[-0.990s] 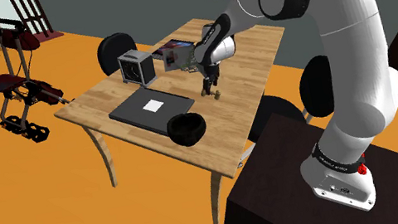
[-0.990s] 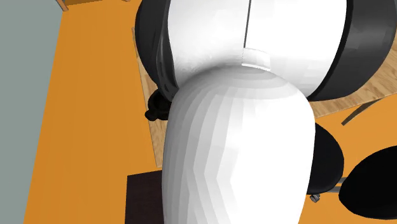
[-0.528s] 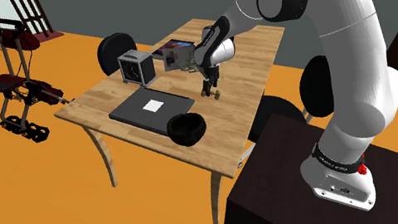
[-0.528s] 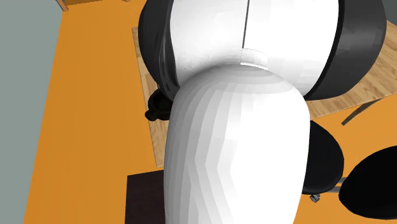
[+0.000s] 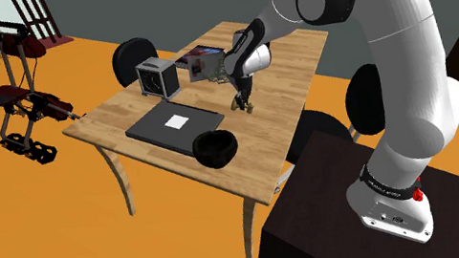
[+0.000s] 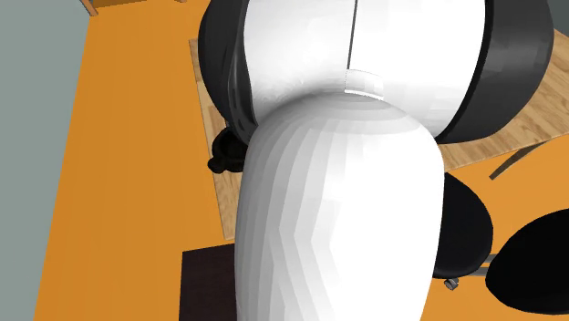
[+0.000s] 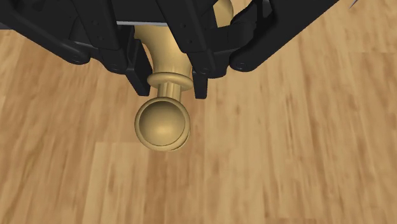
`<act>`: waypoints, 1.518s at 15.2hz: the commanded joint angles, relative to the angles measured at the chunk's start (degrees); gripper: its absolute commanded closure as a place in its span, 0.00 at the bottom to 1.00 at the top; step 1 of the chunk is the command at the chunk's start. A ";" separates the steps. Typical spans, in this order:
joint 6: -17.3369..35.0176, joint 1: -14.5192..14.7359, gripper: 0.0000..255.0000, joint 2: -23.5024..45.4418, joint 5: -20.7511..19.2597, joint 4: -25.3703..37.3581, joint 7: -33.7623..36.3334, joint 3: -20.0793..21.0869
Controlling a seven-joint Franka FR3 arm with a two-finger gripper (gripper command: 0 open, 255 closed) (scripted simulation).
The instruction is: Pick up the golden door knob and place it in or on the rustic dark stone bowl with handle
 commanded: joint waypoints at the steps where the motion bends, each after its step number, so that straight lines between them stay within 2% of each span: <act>1: 0.00 0.00 1.00 0.00 0.00 0.01 0.00 0.00; 23: -10.88 1.56 1.00 -11.06 -2.83 -0.05 1.63 -2.11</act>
